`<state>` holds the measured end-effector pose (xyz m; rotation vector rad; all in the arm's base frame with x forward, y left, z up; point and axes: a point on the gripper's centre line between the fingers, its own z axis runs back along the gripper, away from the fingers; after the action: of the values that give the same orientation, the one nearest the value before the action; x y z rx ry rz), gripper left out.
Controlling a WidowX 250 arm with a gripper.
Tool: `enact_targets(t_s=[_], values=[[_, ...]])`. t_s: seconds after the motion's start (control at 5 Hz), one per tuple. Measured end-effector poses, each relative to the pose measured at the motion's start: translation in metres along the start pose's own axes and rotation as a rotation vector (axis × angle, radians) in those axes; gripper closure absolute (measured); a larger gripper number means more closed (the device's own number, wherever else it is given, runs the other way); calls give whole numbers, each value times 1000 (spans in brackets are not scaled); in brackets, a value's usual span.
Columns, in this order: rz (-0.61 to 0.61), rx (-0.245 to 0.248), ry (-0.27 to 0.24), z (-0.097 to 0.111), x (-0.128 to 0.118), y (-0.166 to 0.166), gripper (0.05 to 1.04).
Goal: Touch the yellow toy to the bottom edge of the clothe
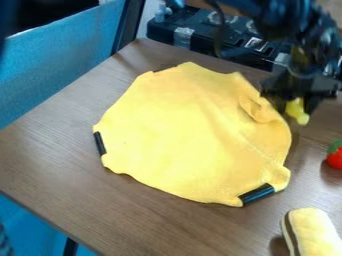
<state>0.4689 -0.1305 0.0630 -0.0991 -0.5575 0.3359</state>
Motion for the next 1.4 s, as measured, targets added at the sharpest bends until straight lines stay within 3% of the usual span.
enact_targets(t_s=[0.2, 0.4, 0.8, 1.0, 1.4], values=[[38, -132, -34, 52, 5, 8, 556], [-44, -204, -9, 86, -18, 22, 556], [-326, -172, 219, 76, -82, 67, 556], [-428, -141, 236, 70, -96, 81, 556], [-500, -144, 270, 66, -110, 90, 505]])
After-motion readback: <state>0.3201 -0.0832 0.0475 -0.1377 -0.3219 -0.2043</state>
